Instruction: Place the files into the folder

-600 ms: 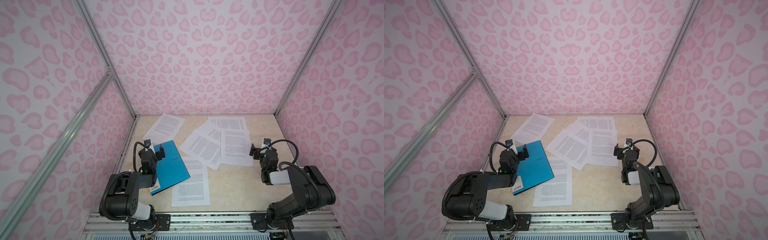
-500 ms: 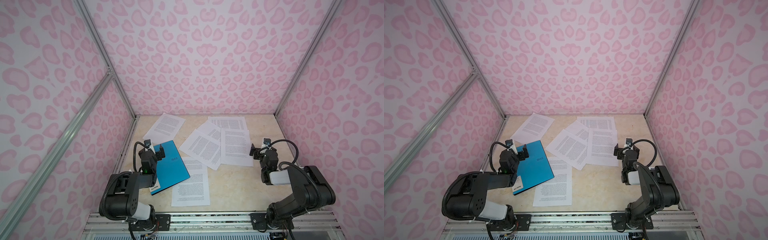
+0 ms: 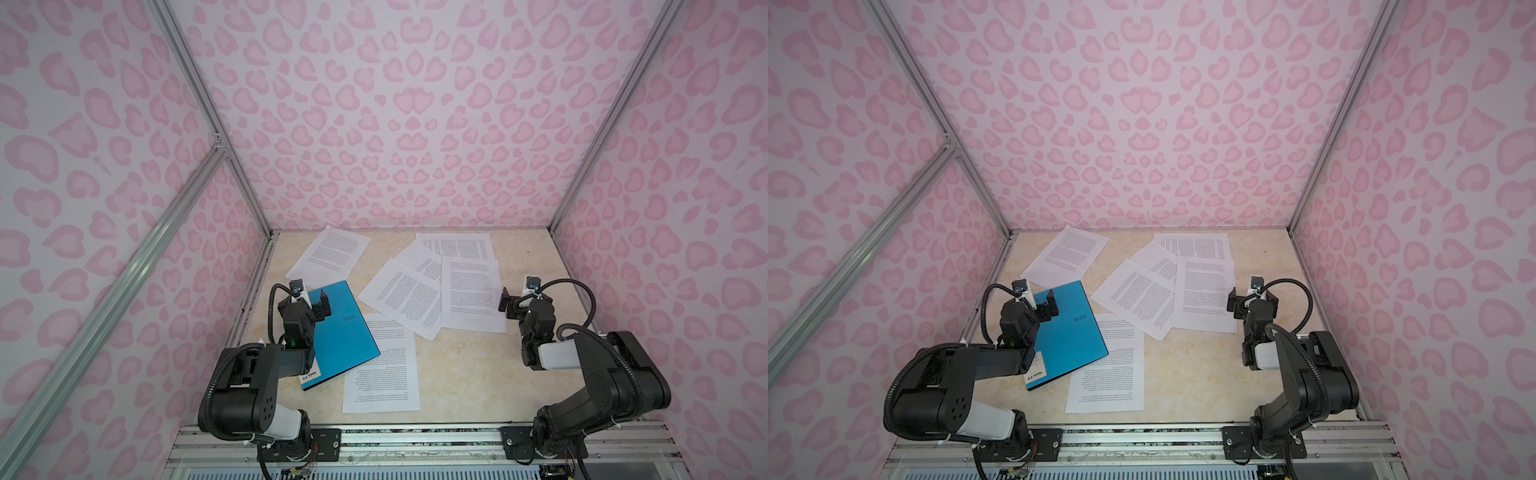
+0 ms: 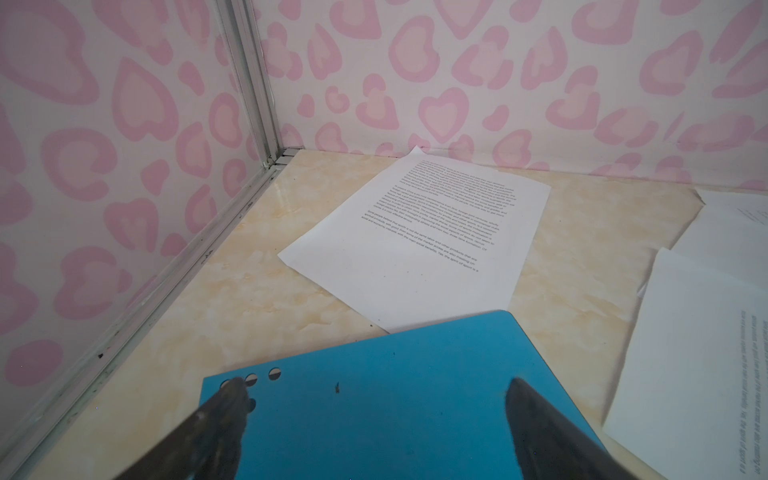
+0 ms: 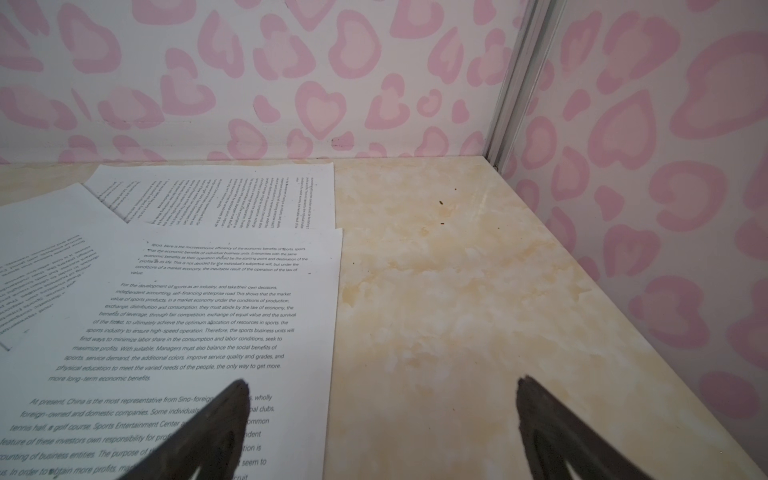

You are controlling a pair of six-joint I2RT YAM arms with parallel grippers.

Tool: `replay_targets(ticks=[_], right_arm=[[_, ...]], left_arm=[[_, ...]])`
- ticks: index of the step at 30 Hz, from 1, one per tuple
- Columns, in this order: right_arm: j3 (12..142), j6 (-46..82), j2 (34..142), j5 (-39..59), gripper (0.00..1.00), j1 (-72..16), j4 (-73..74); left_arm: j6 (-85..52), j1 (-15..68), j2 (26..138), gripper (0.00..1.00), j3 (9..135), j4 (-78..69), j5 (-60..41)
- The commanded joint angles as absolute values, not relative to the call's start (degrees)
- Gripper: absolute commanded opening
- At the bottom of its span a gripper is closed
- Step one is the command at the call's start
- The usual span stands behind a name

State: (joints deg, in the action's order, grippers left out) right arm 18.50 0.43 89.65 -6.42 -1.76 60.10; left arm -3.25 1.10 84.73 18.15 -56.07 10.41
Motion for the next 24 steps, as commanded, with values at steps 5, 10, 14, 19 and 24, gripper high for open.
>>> replay_targets(ticks=[5, 10, 14, 19, 24], right_arm=[[18.1, 0.1, 89.8, -7.6, 1.00, -2.0, 61.1], [18.1, 0.0, 89.8, -7.7, 1.00, -2.1, 61.2], [18.1, 0.0, 89.8, -7.8, 1.00, -2.1, 61.2], [18.0, 0.0, 89.7, -8.0, 1.00, -2.2, 61.3], [18.0, 0.0, 89.7, -8.0, 1.00, -2.2, 61.3]], left_arm=[[-2.9, 1.0, 84.5, 0.97, 18.0, -58.1, 10.8], [-2.9, 1.0, 84.5, 0.97, 18.0, -58.1, 10.8], [-2.9, 1.1, 84.5, 0.97, 18.0, -58.1, 10.8], [-2.9, 1.1, 84.5, 0.97, 18.0, -58.1, 10.8], [-2.9, 1.1, 84.5, 0.97, 18.0, -58.0, 10.8]])
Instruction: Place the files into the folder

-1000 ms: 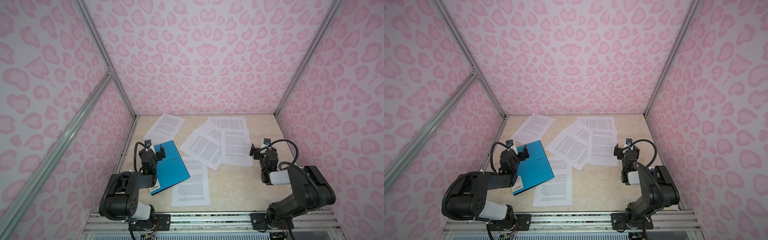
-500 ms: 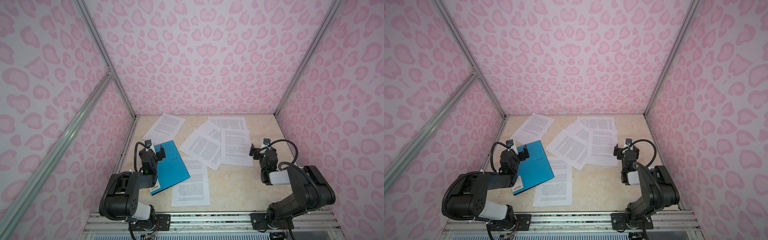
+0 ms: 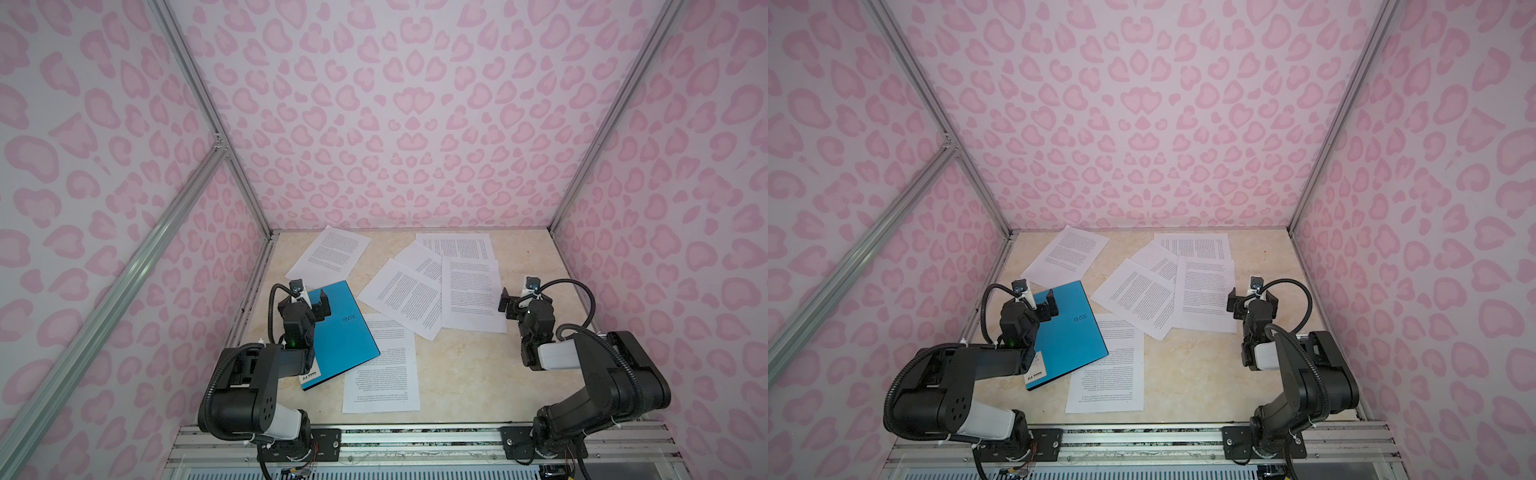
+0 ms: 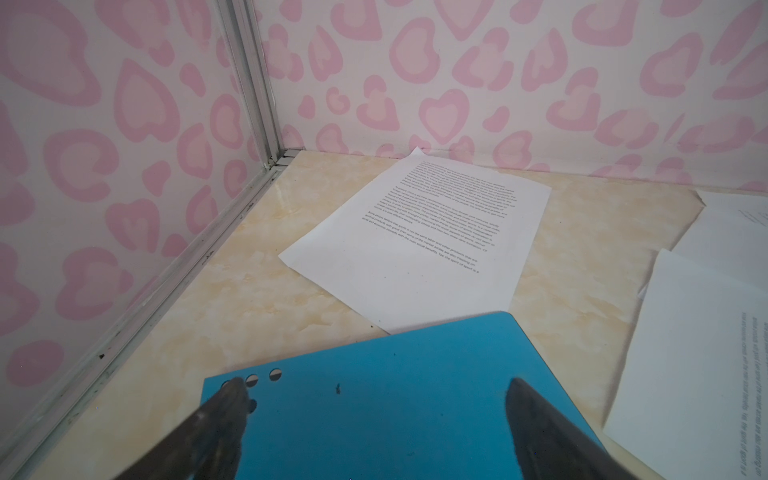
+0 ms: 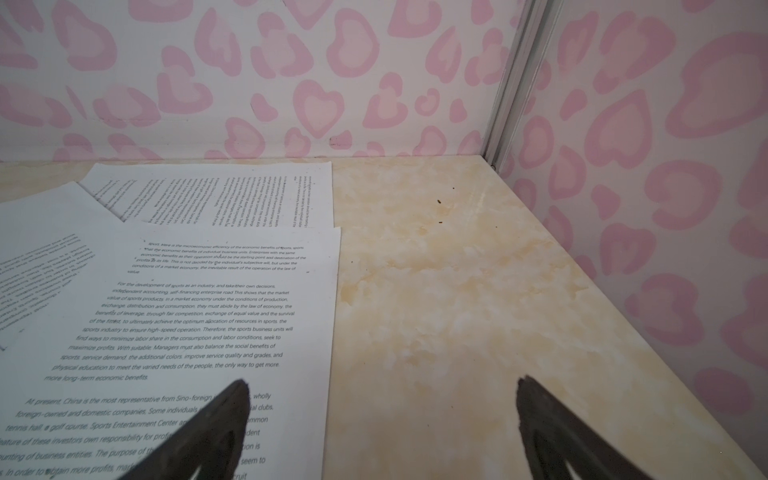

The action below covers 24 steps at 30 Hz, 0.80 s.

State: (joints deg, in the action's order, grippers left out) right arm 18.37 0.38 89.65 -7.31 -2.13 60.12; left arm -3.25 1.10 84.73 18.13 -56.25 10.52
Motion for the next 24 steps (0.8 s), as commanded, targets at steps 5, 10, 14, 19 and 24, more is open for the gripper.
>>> replay_targets(ticks=[5, 10, 14, 19, 24], right_arm=[[18.1, 0.1, 89.9, -7.9, 1.00, -2.2, 61.2], [17.8, -0.1, 89.7, -8.0, 1.00, -2.2, 61.5], [13.3, -2.1, 87.4, -23.7, 1.00, -7.9, 70.0], [21.2, -8.8, 75.7, -35.3, 1.00, -18.0, 53.7], [31.7, 10.5, 64.4, -28.5, 1.00, -20.3, 25.3]], left_arm=[[-3.1, 1.0, 84.5, 0.97, 18.2, -57.8, 10.4], [-3.2, 0.6, 84.5, 0.97, 18.3, -57.7, 9.8], [-3.4, 1.6, 79.0, 0.97, 16.8, -55.9, 13.9], [-18.4, 2.7, 64.4, 0.97, 25.2, -25.7, 24.8], [-35.4, 1.9, 59.9, 0.97, 37.8, 8.8, 28.2]])
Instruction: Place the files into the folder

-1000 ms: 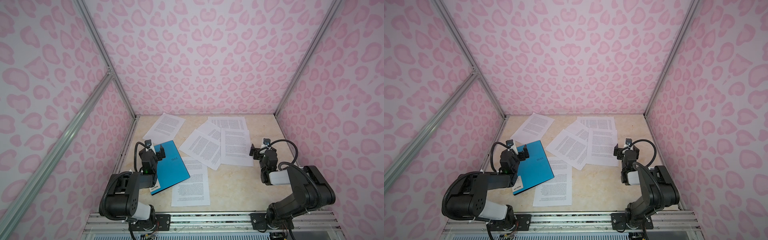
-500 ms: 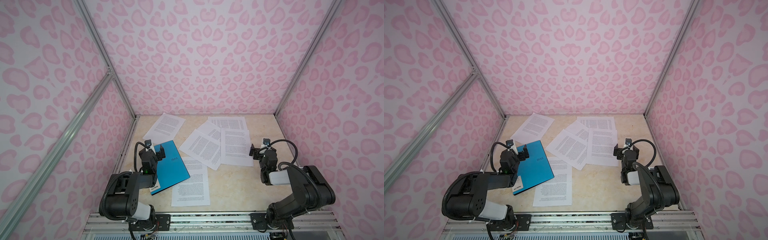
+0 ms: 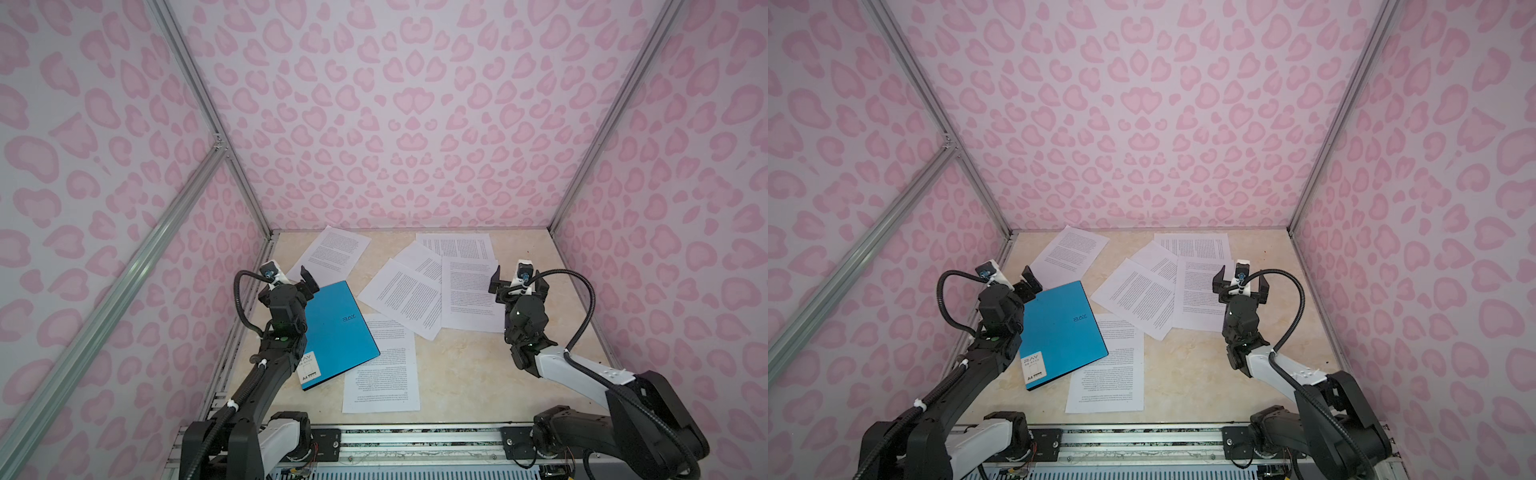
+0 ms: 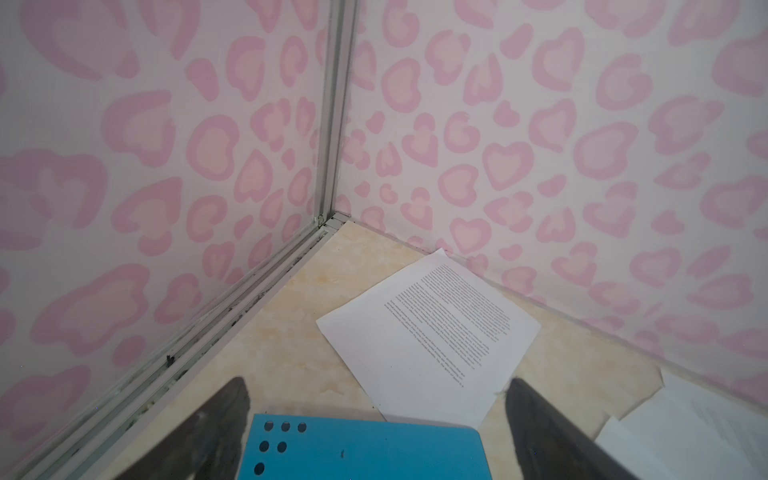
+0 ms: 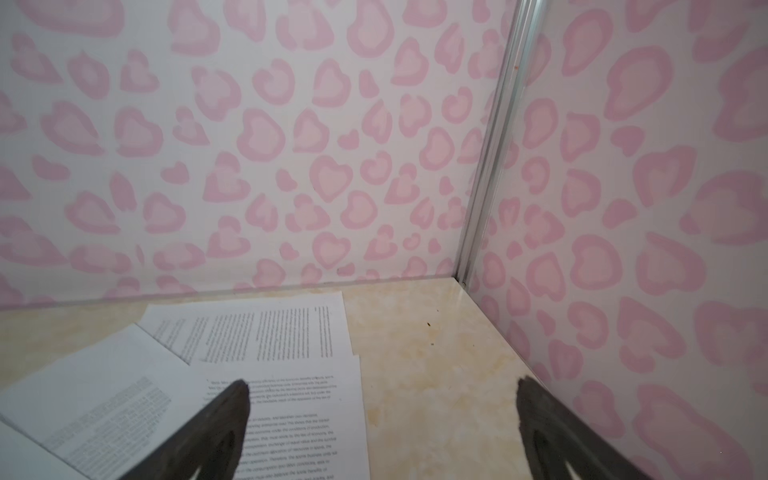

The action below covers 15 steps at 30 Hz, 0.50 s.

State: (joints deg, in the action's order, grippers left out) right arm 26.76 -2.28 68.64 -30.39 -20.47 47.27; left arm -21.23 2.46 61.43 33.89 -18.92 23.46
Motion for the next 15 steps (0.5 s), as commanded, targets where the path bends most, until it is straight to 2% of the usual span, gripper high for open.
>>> replay_targets(ticks=[1, 3, 5, 10, 12, 15], right_arm=[[33.7, 14.6, 63.4, -23.4, 1.00, -19.4, 20.5], [35.3, 16.5, 63.2, -5.5, 1.00, -17.1, 18.0], [34.7, 17.7, 64.1, 2.1, 1.00, -17.1, 21.1], [36.7, 27.3, 61.6, 5.3, 1.00, -18.8, 14.8], [40.9, 26.8, 63.6, 7.6, 1.00, -20.6, 8.2], [45.9, 23.0, 68.0, 9.3, 1.00, -23.9, 2.5]], left_arm=[[-36.3, 1.3, 59.0, 0.97, 37.8, 11.1, 26.1], [-37.2, 0.1, 56.0, 0.97, 36.0, 12.8, 19.0], [-44.2, -0.2, 52.1, 0.97, 33.3, 17.1, 16.9], [-51.5, -1.4, 38.3, 0.97, 26.6, 26.9, 18.2], [-52.1, -2.2, 33.8, 0.97, 24.4, 29.2, 17.8], [-51.1, -3.1, 34.3, 0.97, 24.5, 31.9, 15.2]])
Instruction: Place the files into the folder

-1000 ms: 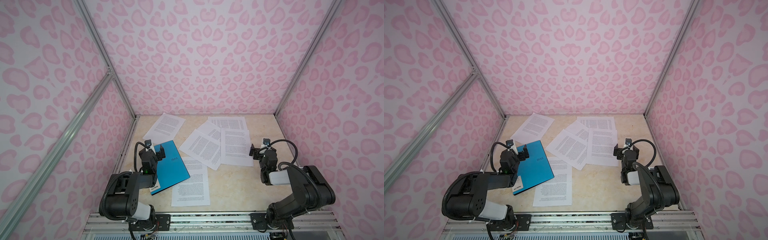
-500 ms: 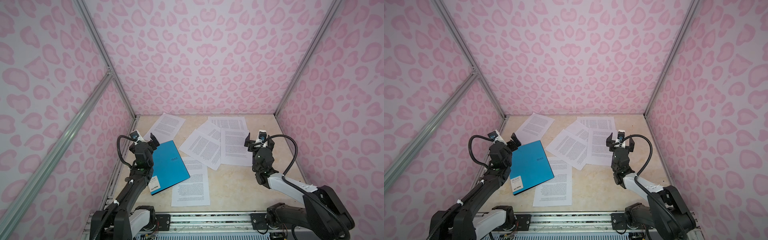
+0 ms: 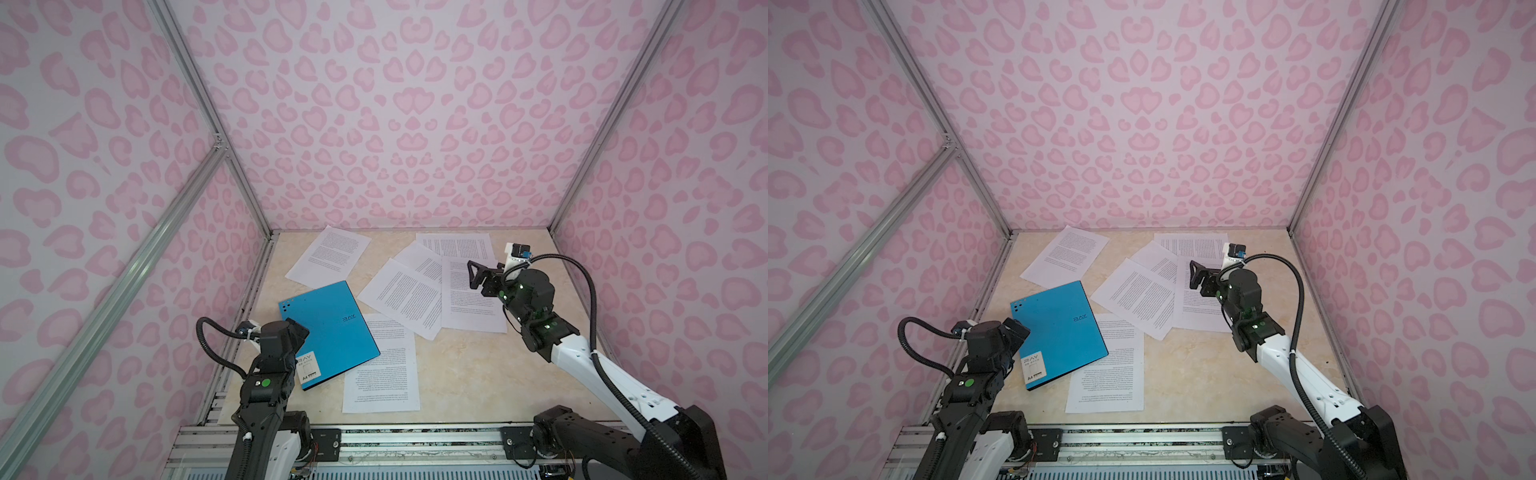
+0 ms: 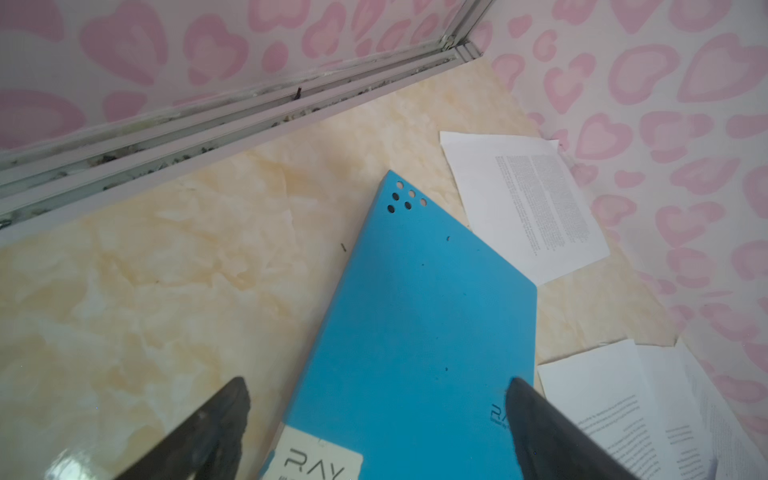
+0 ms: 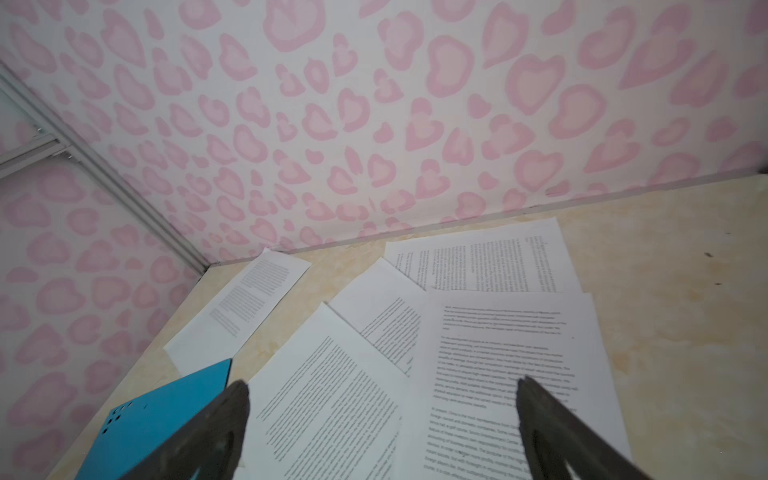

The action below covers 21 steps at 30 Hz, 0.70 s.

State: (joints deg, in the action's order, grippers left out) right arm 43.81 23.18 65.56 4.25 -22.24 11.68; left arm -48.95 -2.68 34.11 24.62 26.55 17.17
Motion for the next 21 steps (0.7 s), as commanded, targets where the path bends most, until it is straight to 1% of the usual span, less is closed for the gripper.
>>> replay_targets(ticks=[1, 4, 7, 9, 11, 13, 15, 18, 21], right_arm=[[45.8, 23.5, 69.2, 9.9, 1.00, -24.7, 3.3], [43.4, 27.7, 71.7, 10.8, 1.00, -24.7, 7.3], [42.6, 28.2, 74.4, 16.5, 1.00, -25.4, 10.0], [45.1, 23.9, 76.1, 14.7, 1.00, -28.9, 5.6], [44.5, 22.1, 77.2, 13.0, 1.00, -32.1, 6.9], [42.0, 21.3, 77.9, 12.7, 1.00, -34.4, 11.2], [41.2, 22.0, 79.3, 12.2, 1.00, -35.2, 12.6], [45.3, 22.3, 82.9, 12.8, 1.00, -35.7, 6.9], [47.1, 20.5, 84.7, 10.4, 1.00, -36.5, 3.5]], left_arm=[[-50.5, -3.2, 35.7, 0.97, 24.7, 32.2, 14.0], [-49.7, -4.1, 40.5, 0.97, 25.1, 32.9, 11.7], [-50.2, -7.8, 44.5, 0.97, 24.1, 31.8, 9.2], [-49.8, -10.5, 46.6, 0.97, 22.5, 28.2, 4.6], [-49.4, -11.5, 48.7, 0.97, 22.2, 26.1, 3.0], [-48.2, -11.5, 50.2, 0.97, 22.8, 24.7, 3.0], [-47.5, -11.5, 51.3, 0.97, 23.4, 24.0, 3.2], [-46.3, -11.6, 54.2, 0.97, 24.5, 23.2, 3.0], [-45.8, -11.6, 58.2, 0.97, 25.7, 22.1, 1.7]])
